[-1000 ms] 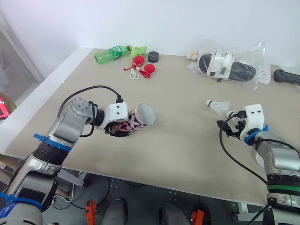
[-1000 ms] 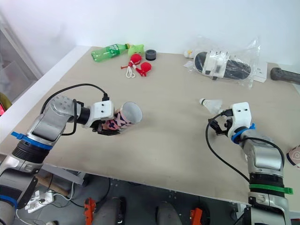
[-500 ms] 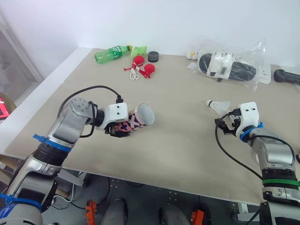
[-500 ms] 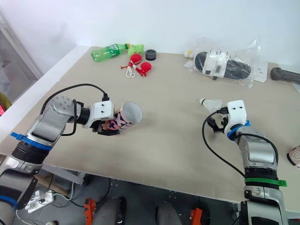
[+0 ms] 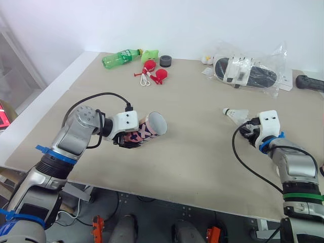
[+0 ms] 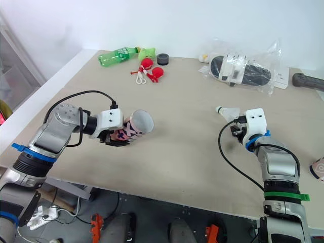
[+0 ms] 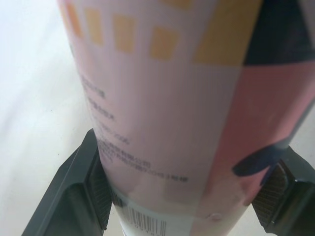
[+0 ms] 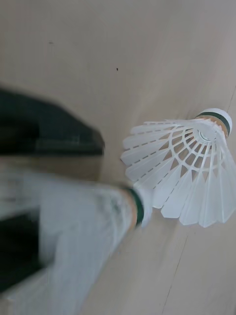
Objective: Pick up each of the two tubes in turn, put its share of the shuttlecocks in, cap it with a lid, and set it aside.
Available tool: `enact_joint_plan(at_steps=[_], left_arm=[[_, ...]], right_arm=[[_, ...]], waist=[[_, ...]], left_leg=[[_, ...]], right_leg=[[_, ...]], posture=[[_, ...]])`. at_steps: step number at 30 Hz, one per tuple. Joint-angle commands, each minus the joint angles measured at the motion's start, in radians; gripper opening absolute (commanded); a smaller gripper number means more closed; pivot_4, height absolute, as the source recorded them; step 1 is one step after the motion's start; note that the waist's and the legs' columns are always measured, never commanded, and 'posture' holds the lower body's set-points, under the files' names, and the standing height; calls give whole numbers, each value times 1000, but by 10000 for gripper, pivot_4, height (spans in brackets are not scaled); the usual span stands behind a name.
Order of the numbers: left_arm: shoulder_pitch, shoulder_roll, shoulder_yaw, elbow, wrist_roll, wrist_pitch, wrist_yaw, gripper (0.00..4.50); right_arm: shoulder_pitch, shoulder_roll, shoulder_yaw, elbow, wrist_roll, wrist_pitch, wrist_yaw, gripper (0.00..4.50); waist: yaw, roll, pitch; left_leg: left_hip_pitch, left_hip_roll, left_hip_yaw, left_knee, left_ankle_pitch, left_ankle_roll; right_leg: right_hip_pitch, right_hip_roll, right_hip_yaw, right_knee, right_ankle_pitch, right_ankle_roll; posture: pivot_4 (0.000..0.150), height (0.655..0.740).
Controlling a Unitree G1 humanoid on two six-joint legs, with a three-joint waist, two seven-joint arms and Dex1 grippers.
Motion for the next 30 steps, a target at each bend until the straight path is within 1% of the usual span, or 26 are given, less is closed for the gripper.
enact_joint_plan(at_steps=[1,10,15,18,21,23,24,27,29,30], left_arm=[[30,-21,-53,-1,-12,7,-15,30638],[28,-22,-53,0,-13,8,-17,30638],[31,-20,-51,-3,-13,10,-16,30638],[34,-18,-49,-3,-13,11,-15,30638],[37,-17,-48,-3,-14,12,-15,30638],[38,-18,-48,-3,-13,12,-15,30638],[39,-19,-50,-3,-13,11,-15,30638],[35,-27,-57,5,-11,6,-16,30638],[29,-33,-60,12,-10,5,-15,30638],[27,-35,-60,14,-10,5,-16,30638]], right_arm=[[-22,-14,-25,-6,-4,-8,-18,385],[-11,-20,-31,-26,-2,8,-32,385],[30,-47,-78,-133,21,68,-32,385],[84,-92,-116,-262,59,132,17,385],[152,-194,-161,-462,159,220,157,385],[176,-242,-170,-546,206,232,223,385],[173,-262,-168,-627,267,218,289,385],[74,-289,-110,-813,441,263,395,385],[-16,-288,-33,-865,481,290,407,385],[-85,-283,45,-886,474,298,413,385]], waist=[[0,0,0],[0,0,0],[0,0,0],[0,0,0],[1,1,0],[-2,1,-1],[-4,1,-1],[-7,1,-1],[-5,1,-1],[-3,0,-1]], left_leg=[[0,0,0,0,0,0],[0,0,0,0,0,0],[0,-1,0,0,0,0],[-1,-3,-1,0,0,0],[-1,-4,-1,-1,0,1],[-1,-5,-1,-1,-1,1],[-1,-4,-1,-1,-1,2],[1,-3,-1,-1,-1,2],[1,-2,-2,-1,-1,2],[1,-2,-2,-1,-1,2]], right_leg=[[0,0,0,0,0,0],[0,0,0,0,0,0],[0,-1,0,0,0,0],[0,-2,0,0,0,0],[0,-3,0,0,-1,0],[0,-4,0,0,-1,1],[0,-4,0,0,-2,1],[1,-2,0,0,-2,2],[1,-2,0,0,-2,2],[1,-2,-1,0,-2,1]], posture=[[1500,7400],[1500,7400],[1500,7400],[1500,7400],[1500,7400],[1500,7400],[1500,7400],[1500,7400],[1500,7400],[1500,7400]])
